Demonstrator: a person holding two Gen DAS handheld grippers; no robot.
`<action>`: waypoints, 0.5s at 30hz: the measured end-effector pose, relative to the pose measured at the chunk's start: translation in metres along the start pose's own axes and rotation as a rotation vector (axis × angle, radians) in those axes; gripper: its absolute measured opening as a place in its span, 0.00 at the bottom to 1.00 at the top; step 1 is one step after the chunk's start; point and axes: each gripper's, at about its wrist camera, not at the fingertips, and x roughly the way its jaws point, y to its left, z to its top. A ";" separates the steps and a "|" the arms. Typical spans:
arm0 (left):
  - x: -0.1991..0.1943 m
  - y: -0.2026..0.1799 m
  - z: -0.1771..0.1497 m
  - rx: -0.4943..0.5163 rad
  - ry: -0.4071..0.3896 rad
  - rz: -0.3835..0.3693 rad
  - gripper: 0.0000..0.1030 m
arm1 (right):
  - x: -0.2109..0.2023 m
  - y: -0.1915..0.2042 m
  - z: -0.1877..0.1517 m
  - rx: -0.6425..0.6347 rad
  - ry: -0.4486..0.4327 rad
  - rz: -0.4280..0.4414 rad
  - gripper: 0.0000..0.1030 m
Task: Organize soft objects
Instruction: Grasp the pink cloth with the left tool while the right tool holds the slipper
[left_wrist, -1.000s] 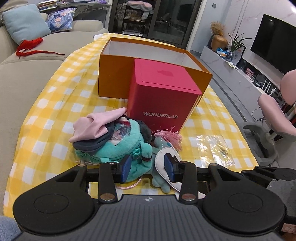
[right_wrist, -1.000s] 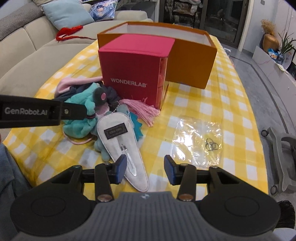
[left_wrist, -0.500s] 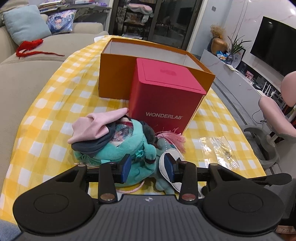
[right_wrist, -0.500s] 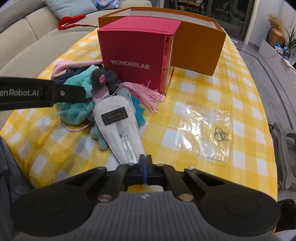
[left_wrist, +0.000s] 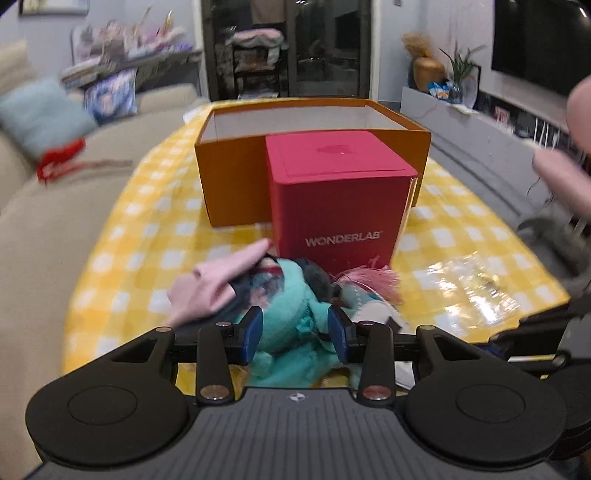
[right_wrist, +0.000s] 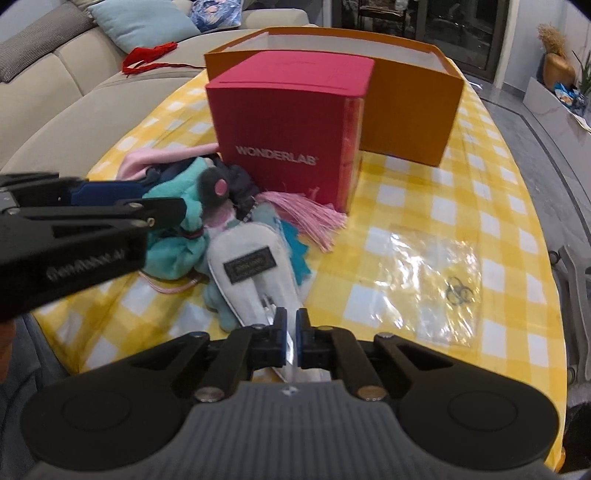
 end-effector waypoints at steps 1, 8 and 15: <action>0.001 0.000 0.000 0.017 0.003 0.021 0.44 | 0.001 0.002 0.003 -0.010 -0.002 0.005 0.06; -0.007 0.015 0.009 -0.011 -0.036 0.028 0.44 | 0.011 0.016 0.015 -0.048 -0.012 0.023 0.34; 0.017 0.042 0.018 -0.061 0.050 0.086 0.44 | 0.021 0.023 0.017 -0.074 0.004 0.032 0.46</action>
